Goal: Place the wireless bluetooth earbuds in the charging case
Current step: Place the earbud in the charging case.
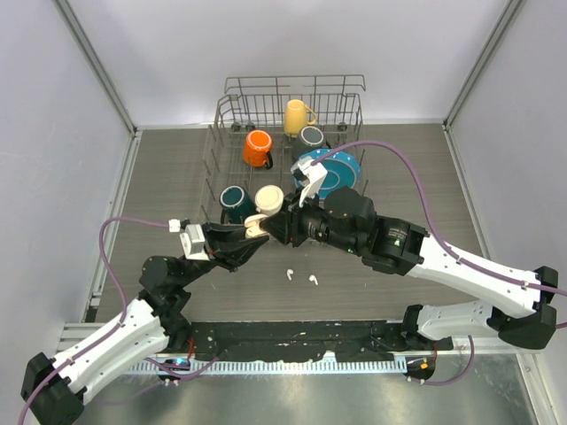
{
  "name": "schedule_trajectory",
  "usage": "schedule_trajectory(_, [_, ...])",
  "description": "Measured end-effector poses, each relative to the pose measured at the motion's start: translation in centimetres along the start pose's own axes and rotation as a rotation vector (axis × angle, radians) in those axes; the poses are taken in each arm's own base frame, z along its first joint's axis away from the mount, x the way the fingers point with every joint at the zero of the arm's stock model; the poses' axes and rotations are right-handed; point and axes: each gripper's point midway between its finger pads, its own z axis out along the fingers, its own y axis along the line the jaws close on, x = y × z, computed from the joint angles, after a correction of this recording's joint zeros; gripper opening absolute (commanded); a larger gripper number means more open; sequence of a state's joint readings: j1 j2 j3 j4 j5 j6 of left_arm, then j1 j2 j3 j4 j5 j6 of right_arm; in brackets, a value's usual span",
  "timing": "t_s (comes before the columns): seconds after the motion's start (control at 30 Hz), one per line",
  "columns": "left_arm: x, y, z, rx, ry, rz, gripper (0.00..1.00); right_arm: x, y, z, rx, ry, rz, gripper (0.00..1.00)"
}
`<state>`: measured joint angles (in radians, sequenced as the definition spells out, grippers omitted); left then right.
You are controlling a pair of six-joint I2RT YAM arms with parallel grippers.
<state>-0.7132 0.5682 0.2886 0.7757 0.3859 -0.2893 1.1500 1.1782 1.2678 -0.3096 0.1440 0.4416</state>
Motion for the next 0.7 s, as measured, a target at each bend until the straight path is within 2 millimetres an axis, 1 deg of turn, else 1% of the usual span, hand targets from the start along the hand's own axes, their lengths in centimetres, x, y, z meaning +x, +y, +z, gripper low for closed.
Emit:
schedule_trajectory(0.17, [0.43,0.01,0.04,0.002,0.014,-0.008,0.0,0.45,-0.31,-0.06,0.008,0.018,-0.025,0.2])
schedule_trajectory(0.47, [0.62,-0.06,0.01,0.005,0.02,-0.018,0.0,0.56,-0.52,-0.17,0.009,0.026,-0.079,0.21])
schedule_trajectory(0.57, [0.65,-0.11,0.0,0.007,0.021,-0.02,0.0,0.61,-0.53,-0.2,0.002,0.029,-0.108,0.24])
schedule_trajectory(0.67, [0.7,-0.19,-0.01,0.011,0.023,-0.023,0.0,0.7,-0.57,-0.27,-0.003,0.035,-0.143,0.29])
schedule_trajectory(0.7, [0.71,-0.22,-0.01,0.013,0.024,-0.023,0.0,0.78,-0.59,-0.31,-0.004,0.04,-0.155,0.33])
